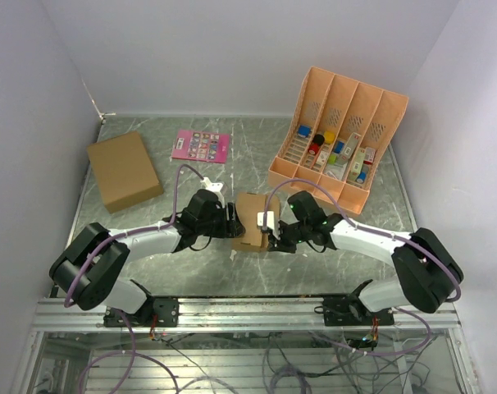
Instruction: Fold the paper box
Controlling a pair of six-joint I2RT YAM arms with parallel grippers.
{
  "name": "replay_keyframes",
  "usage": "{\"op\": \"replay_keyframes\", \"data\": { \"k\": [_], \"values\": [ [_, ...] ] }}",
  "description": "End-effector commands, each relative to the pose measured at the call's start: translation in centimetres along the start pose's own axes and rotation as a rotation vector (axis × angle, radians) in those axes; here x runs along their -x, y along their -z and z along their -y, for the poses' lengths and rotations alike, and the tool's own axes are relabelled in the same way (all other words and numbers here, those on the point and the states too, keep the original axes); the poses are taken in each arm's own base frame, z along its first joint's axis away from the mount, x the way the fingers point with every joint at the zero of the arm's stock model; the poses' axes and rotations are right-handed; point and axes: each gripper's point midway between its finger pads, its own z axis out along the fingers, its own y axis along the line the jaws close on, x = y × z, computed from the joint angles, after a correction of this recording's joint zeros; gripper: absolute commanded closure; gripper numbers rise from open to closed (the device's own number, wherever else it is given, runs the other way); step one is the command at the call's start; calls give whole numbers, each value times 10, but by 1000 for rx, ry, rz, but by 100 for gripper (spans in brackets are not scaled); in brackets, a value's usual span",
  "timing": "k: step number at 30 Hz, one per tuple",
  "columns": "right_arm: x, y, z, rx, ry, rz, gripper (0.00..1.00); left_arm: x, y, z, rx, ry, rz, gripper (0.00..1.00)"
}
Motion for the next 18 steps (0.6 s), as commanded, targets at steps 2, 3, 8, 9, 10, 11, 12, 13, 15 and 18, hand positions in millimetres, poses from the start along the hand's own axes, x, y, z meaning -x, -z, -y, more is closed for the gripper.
{"op": "replay_keyframes", "data": {
  "k": [2,3,8,9,10,11,12,13,15,18],
  "values": [
    [8,0,3,14,-48,17,97,-20,-1,-19,73,-26,-76,33],
    [8,0,3,16,-58,15,97,-20,-1,-19,74,-26,-76,33],
    [5,1,4,20,-102,7,97,-21,-1,-20,77,-27,-77,33],
    [4,1,4,18,-115,4,97,-21,-1,-20,76,-26,-78,33],
    [2,1,5,18,-129,-1,97,-21,-1,-20,77,-26,-78,33],
    [1,1,5,18,-143,-4,98,-22,-1,-20,77,-25,-78,33],
    [0,2,6,19,-157,-5,98,-22,-1,-20,77,-25,-79,33],
    [-1,2,6,21,-170,-8,98,-23,-1,-21,77,-25,-79,33],
    [-3,2,7,21,-185,-13,98,-23,0,-21,77,-23,-78,33],
    [-4,2,7,21,-190,-15,98,-23,0,-21,77,-25,-78,33]
  ]
}}
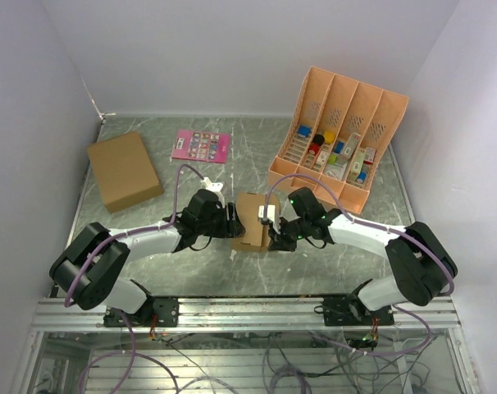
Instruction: Fold the paper box
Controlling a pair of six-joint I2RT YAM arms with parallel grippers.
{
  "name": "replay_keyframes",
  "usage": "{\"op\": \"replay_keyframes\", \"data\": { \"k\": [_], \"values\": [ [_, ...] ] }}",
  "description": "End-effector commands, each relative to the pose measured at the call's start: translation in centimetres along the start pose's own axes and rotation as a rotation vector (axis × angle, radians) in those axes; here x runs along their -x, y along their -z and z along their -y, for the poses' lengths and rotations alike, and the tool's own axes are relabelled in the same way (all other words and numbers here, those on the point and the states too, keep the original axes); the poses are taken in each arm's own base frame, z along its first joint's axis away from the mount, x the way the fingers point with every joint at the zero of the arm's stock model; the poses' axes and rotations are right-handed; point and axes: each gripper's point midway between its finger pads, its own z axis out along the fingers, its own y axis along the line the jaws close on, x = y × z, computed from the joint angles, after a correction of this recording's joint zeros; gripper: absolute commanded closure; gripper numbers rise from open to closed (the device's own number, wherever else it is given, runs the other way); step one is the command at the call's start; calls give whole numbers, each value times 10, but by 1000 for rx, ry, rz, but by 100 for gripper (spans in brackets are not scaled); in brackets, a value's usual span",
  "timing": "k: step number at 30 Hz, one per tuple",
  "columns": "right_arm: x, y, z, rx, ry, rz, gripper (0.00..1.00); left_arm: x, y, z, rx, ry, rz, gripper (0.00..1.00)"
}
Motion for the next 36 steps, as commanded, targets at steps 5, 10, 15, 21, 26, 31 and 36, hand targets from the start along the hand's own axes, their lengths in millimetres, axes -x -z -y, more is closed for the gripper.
{"op": "replay_keyframes", "data": {
  "k": [5,10,15,21,26,31,36],
  "values": [
    [3,3,1,4,-39,4,98,-24,1,-21,74,-22,-76,33],
    [6,3,0,12,-35,17,98,-22,1,-18,64,-17,-71,33],
    [11,1,-3,25,-29,30,99,-21,0,-17,57,-13,-71,33],
    [17,-4,-5,32,-25,27,100,-21,-1,-14,44,-5,-69,33],
    [24,-7,-4,33,-36,19,99,-21,-2,-12,36,-3,-70,34],
    [29,-12,-4,41,-55,8,99,-21,-3,-12,30,1,-72,34],
    [31,-18,-9,57,-43,-4,97,-19,-4,-10,27,-2,-71,34]
  ]
}}
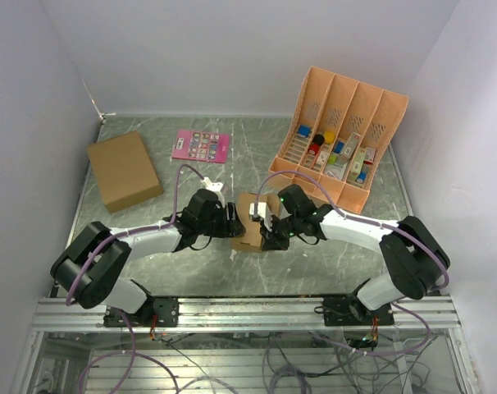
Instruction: Fold the paper box
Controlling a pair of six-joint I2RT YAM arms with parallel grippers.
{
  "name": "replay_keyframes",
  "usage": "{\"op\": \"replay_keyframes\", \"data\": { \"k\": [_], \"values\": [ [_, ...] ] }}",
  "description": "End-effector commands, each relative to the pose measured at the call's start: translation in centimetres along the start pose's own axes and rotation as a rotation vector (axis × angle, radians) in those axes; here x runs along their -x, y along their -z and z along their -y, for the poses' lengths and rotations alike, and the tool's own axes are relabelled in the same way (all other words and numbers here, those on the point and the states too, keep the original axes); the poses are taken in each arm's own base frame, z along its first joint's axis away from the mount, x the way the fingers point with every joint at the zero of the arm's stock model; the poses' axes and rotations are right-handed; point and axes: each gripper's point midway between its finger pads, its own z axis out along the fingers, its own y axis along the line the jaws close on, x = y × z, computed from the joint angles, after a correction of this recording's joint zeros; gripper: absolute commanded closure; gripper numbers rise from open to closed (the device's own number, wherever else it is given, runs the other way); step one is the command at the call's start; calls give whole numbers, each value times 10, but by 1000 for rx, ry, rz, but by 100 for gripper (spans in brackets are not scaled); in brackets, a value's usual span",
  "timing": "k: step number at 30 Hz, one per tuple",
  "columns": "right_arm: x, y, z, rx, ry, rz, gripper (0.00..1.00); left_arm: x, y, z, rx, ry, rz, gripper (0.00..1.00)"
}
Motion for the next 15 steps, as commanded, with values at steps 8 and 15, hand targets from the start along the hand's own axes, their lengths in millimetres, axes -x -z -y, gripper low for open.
{"op": "replay_keyframes", "data": {
  "k": [8,15],
  "values": [
    [14,10,2,-10,22,19,80,-1,7,-11,78,-45,-35,26],
    [18,24,0,19,38,39,74,21,27,-4,95,-48,37,22]
  ]
}}
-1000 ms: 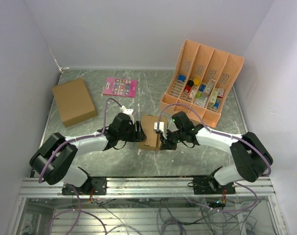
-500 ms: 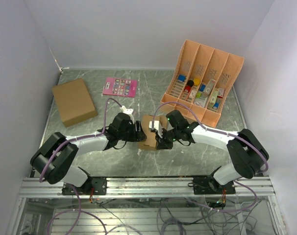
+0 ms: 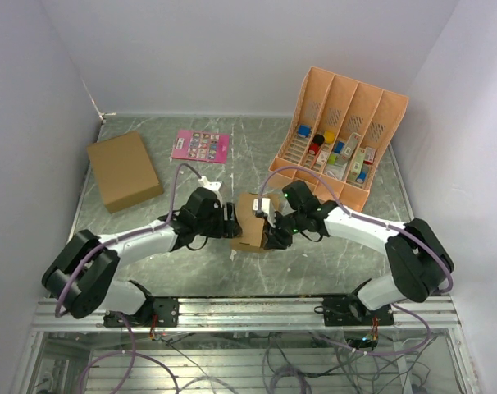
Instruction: Fold the paper box
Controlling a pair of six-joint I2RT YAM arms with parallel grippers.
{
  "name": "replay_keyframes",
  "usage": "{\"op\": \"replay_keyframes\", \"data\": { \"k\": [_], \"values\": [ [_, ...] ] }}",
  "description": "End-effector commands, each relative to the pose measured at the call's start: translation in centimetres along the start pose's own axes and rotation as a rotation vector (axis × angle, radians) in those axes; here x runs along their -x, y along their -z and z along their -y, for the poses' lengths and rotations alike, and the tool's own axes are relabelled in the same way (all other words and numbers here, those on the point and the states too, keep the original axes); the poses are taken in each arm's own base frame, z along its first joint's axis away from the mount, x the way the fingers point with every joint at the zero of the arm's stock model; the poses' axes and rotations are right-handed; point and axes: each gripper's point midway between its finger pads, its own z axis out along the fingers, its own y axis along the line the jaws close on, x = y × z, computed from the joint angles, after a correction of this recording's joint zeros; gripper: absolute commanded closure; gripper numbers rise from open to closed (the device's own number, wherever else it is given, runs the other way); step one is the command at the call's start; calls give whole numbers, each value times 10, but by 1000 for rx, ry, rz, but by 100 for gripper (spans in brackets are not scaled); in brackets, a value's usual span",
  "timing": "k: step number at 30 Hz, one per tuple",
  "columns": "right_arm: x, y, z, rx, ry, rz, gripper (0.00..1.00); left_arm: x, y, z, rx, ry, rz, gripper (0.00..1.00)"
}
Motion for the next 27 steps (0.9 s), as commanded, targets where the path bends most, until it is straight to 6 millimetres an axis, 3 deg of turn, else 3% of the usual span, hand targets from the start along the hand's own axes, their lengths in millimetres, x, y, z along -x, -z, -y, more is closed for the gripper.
{"op": "replay_keyframes", "data": {
  "k": [1,4,7,9,10,11,14,21,27],
  "values": [
    [13,16,-5,37,48,39,73,22,19,2,37,-19,69,22],
    [22,32,-1,32,90,79,72,25,34,1,42,0,103,26],
    [33,49,16,-55,119,118,72,18,50,1,24,27,121,38],
    [43,59,33,-148,187,133,77,9,59,3,-8,67,127,53],
    [47,64,44,-206,215,129,91,4,62,6,-38,82,119,66],
    [51,67,54,-254,232,129,97,-3,65,8,-59,98,112,76],
    [62,70,81,-330,239,108,100,-20,71,12,-122,152,94,89],
    [79,49,153,-393,127,-6,100,-45,68,27,-197,189,76,92],
    [60,31,191,-451,87,-113,100,-47,51,32,-207,182,63,88]
  ]
}}
